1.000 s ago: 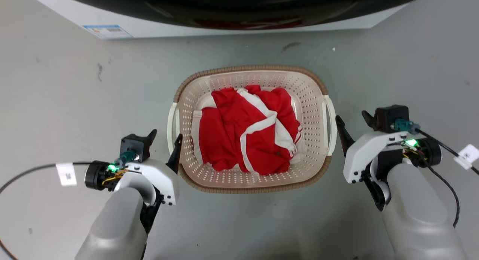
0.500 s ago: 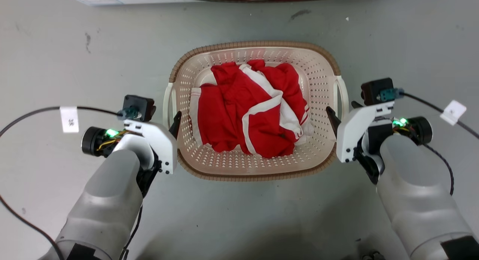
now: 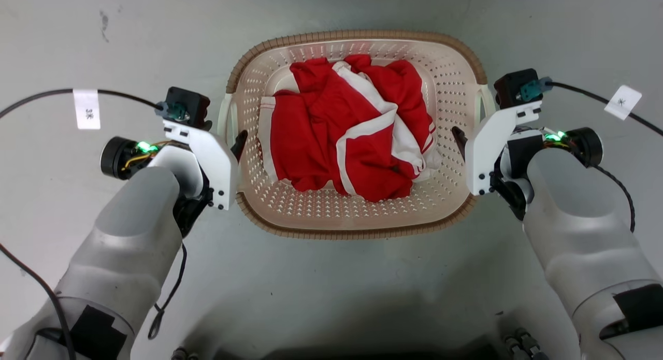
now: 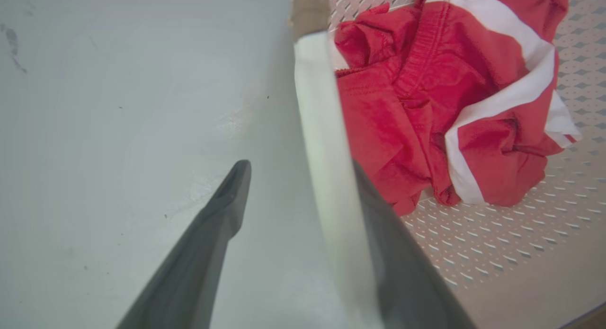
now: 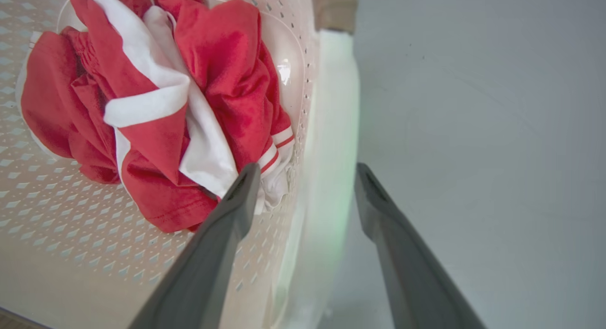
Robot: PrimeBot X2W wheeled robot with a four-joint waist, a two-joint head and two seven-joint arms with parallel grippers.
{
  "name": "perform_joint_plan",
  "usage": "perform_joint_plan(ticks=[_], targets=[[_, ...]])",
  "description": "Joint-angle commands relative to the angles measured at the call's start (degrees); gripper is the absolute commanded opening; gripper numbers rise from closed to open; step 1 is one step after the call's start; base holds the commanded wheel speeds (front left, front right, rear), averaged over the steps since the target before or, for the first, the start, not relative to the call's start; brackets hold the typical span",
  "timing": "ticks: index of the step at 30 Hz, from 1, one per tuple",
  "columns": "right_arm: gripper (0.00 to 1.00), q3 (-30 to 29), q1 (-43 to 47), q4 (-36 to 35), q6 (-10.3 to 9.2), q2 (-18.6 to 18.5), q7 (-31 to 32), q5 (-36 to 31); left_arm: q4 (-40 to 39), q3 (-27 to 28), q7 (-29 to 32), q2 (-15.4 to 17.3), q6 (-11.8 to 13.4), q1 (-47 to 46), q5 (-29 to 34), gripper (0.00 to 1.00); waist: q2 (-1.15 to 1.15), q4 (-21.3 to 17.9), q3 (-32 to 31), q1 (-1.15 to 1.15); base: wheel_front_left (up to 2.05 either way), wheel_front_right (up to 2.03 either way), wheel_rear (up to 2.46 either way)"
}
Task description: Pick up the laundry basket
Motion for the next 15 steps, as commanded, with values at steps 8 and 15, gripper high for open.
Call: perform_joint_plan(ticks=[8,15], targets=[[1.00,0.63,-3.00,2.38,-0.04,0.08,0.79,0.11,0.58,-5.04,1.37,1.47,0.10,-2.63,-3.80,1.00,0.00,0.35,2.51,0.00,0.00,0.00,0.00],[1.00,1.19,-3.27,3.15,-0.04,0.09,0.27,0.25,1.58,-8.17,0.16,1.49,0.12,-3.71,-6.41,1.00,0.00,0.64,3.37,0.00,0.00,0.00,0.00]])
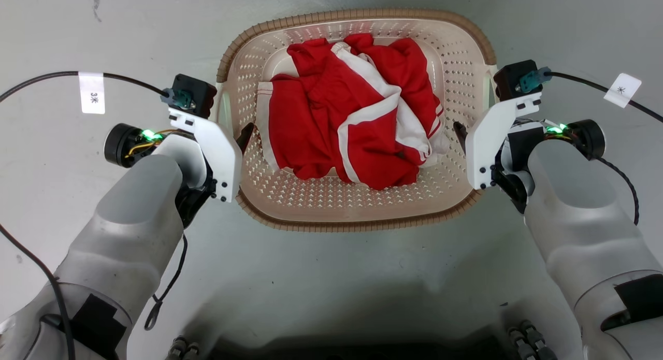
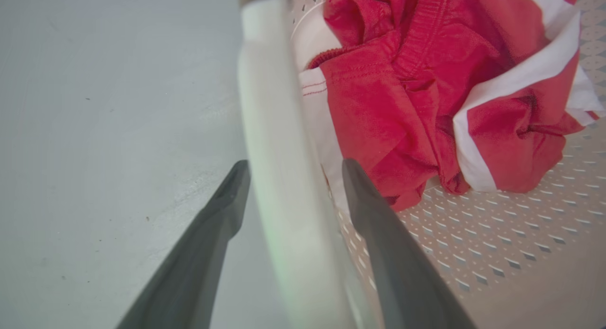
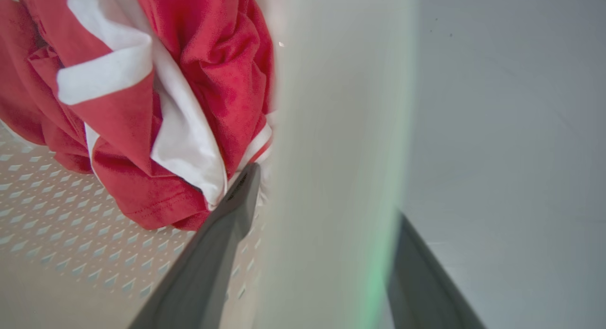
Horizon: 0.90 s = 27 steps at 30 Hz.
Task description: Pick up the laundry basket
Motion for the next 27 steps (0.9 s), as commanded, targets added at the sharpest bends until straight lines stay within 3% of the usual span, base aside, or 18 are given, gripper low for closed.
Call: perform_joint_plan(ticks=[1,23,24,25,26,27], targets=[[1.00,0.24,-0.46,0.27,-0.04,0.09,-0.30,0.26,0.82,-0.60,-0.31,0.57,0.18,-0.17,-0.49,1.00,0.00,0.08,-0.02,0.00,0.00,0.00,0.00],[1.00,-0.47,-2.35,1.43,-0.04,0.08,-2.27,-3.38,0.97,-10.24,-4.07,1.21,0.14,-3.08,-5.90,1.00,0.00,0.62,0.08,0.00,0.00,0.00,0.00],[0.47,-0.45,-2.36,1.46,-0.04,0.09,-2.13,-3.45,0.94,-10.70,-4.20,1.15,0.13,-3.17,-6.17,1.00,0.00,0.68,0.14,0.00,0.00,0.00,0.00],[0.09,-0.49,-2.34,1.47,-0.04,0.08,-2.07,-3.41,0.88,-11.20,-4.15,1.09,0.13,-3.32,-6.48,1.00,0.00,0.74,0.20,0.00,0.00,0.00,0.00],[0.00,-0.42,-2.32,1.48,-0.04,0.08,-1.97,-3.43,0.72,-11.64,-3.95,1.01,0.13,-3.43,-6.81,0.85,0.00,0.79,0.25,0.00,0.00,0.00,0.00],[0.00,-0.32,-2.24,1.49,-0.04,0.08,-1.82,-3.53,0.57,-12.04,-3.85,1.02,0.13,-3.57,-7.12,0.32,0.00,0.85,0.27,0.00,0.00,0.00,0.00]])
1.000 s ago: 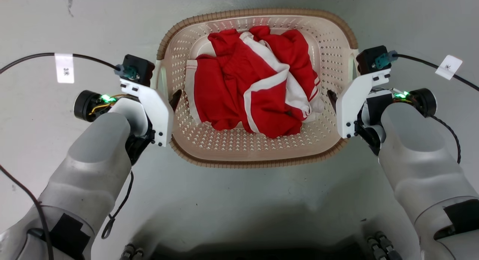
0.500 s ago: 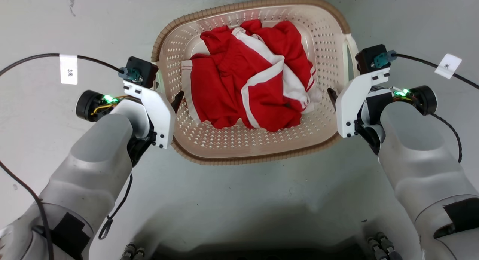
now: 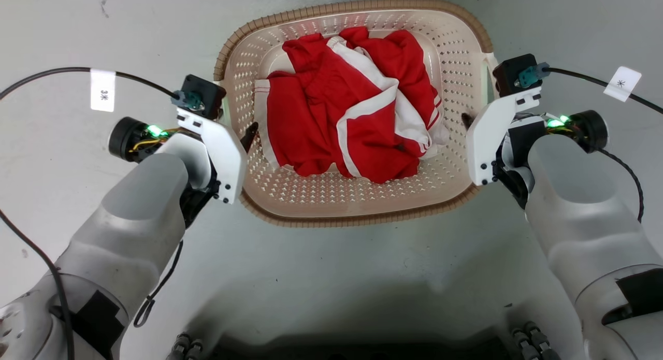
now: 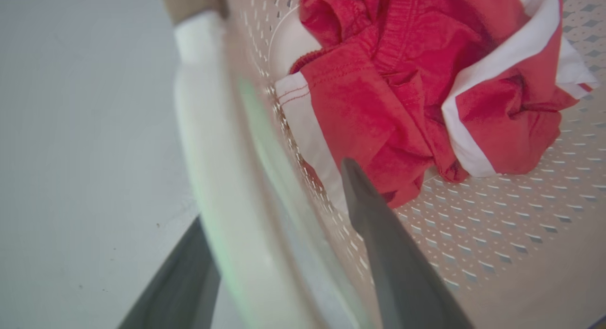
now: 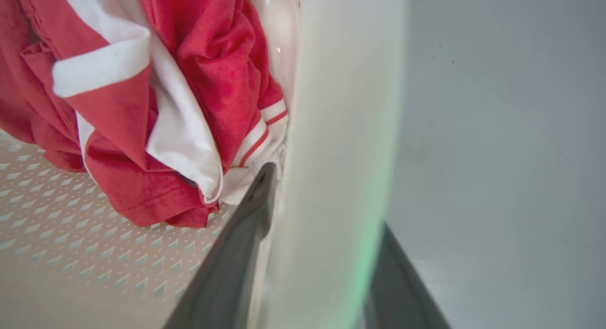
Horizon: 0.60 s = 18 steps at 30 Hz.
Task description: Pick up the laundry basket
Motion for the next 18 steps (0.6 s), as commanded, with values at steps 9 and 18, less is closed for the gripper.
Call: perform_joint_plan(ticks=[9,18], targets=[[0.00,0.04,-0.06,0.23,-0.08,-0.29,0.43,-0.53,-0.79,-4.16,-0.25,1.11,0.07,-1.23,-3.15,0.00,0.00,0.12,-0.33,0.00,0.00,0.00,0.00],[0.00,-0.04,1.73,0.81,-0.08,-0.38,2.21,-0.33,-1.17,-7.85,-0.29,1.47,0.06,0.37,-6.29,0.00,0.00,-0.13,-3.95,0.00,0.00,0.00,0.00]])
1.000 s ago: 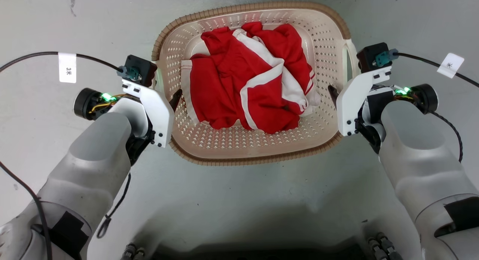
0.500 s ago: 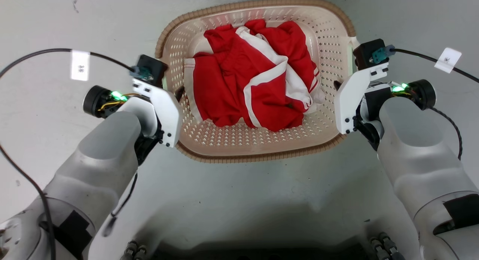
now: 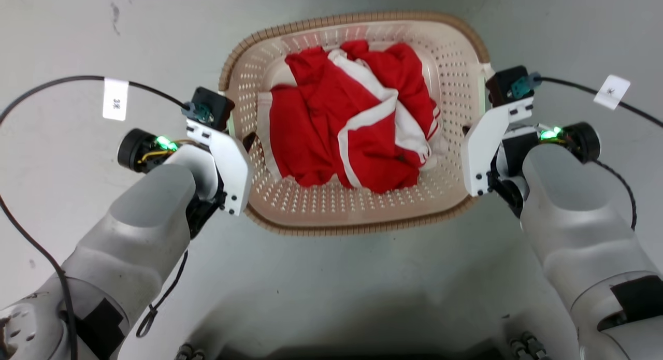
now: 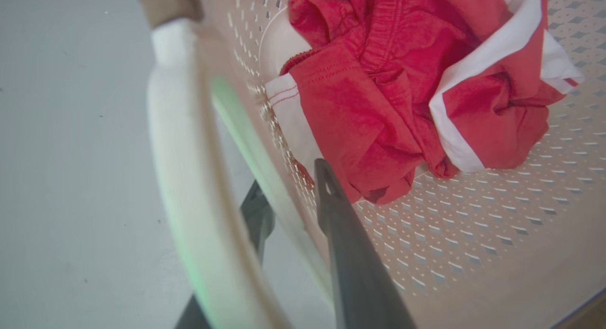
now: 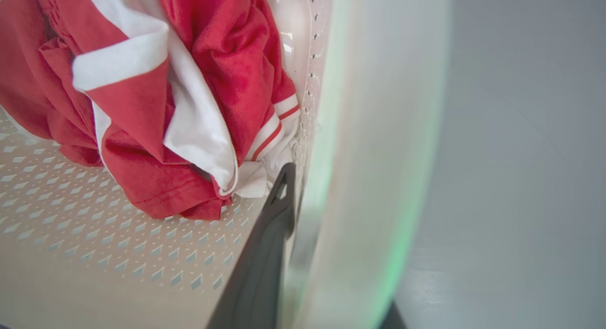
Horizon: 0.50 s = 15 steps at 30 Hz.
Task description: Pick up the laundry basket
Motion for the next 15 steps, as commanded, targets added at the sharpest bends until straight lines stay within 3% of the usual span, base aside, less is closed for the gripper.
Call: perform_joint_plan(ticks=[1,15], targets=[[0.00,0.09,0.76,0.36,-0.13,-0.93,0.62,-0.29,0.15,-0.37,-0.12,0.92,0.04,0.32,-0.06,0.00,0.00,-0.12,-1.14,0.00,0.00,0.00,0.00],[0.00,3.50,7.36,1.37,-0.13,-1.11,10.43,2.82,-4.22,-4.78,5.78,3.48,0.04,7.11,-5.40,0.00,0.00,-0.97,-15.29,0.00,0.00,0.00,0.00]])
